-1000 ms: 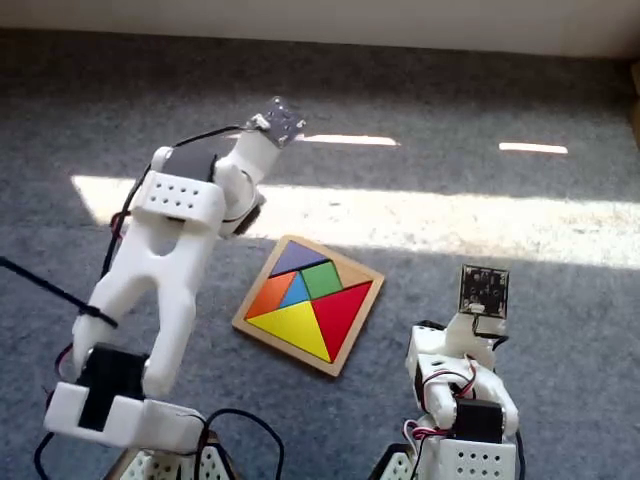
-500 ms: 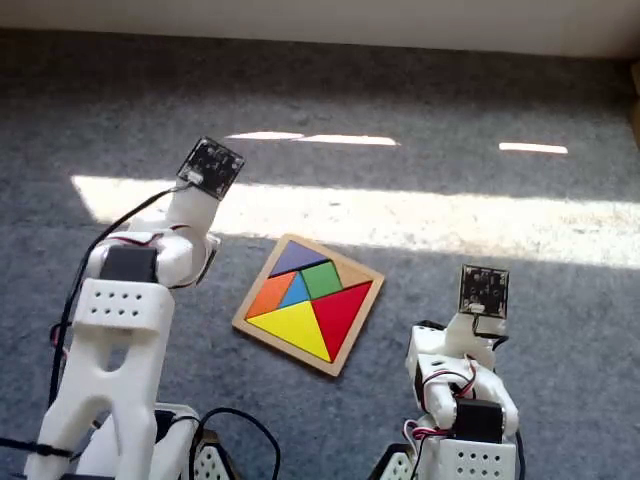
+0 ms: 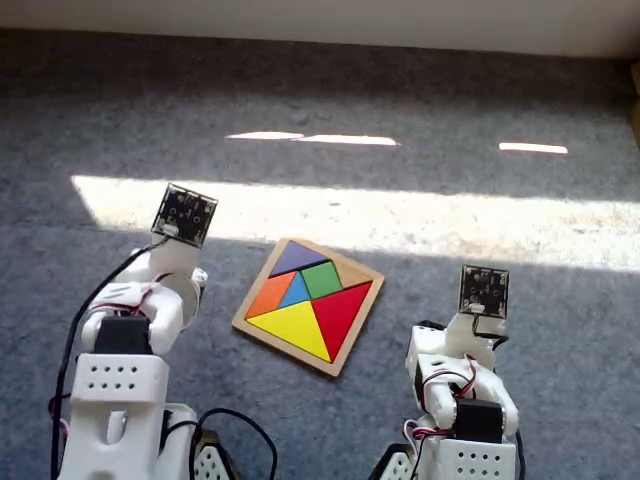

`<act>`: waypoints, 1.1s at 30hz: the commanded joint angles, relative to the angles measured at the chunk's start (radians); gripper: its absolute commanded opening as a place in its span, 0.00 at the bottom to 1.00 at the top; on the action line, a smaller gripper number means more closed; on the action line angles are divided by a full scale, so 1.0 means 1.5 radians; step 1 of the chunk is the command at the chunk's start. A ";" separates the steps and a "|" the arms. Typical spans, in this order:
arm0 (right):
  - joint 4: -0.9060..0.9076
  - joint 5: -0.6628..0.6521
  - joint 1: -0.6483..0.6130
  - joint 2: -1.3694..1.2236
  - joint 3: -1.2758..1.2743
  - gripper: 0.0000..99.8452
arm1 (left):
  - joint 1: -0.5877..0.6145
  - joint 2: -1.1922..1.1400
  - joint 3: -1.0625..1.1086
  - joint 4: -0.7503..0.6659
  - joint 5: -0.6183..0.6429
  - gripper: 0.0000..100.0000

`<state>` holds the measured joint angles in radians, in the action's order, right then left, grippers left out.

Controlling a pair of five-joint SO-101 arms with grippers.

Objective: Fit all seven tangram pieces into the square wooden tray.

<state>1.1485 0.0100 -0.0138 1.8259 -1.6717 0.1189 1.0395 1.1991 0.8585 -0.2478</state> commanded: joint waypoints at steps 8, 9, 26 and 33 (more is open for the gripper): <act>-0.012 -0.006 0.008 0.007 -0.084 0.01 | 0.008 0.246 0.159 -0.011 0.007 0.01; -0.012 -0.006 0.008 0.007 -0.084 0.01 | 0.009 0.274 0.177 -0.011 0.007 0.01; -0.012 -0.006 0.006 0.007 -0.084 0.01 | 0.010 0.504 0.331 -0.007 0.008 0.01; 0.029 -0.007 0.007 0.007 -0.084 0.01 | 0.068 0.497 0.332 0.092 0.008 0.01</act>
<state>1.1531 0.0100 -0.0138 1.8259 -1.6717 0.1573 1.7683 1.6747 0.8830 -0.2463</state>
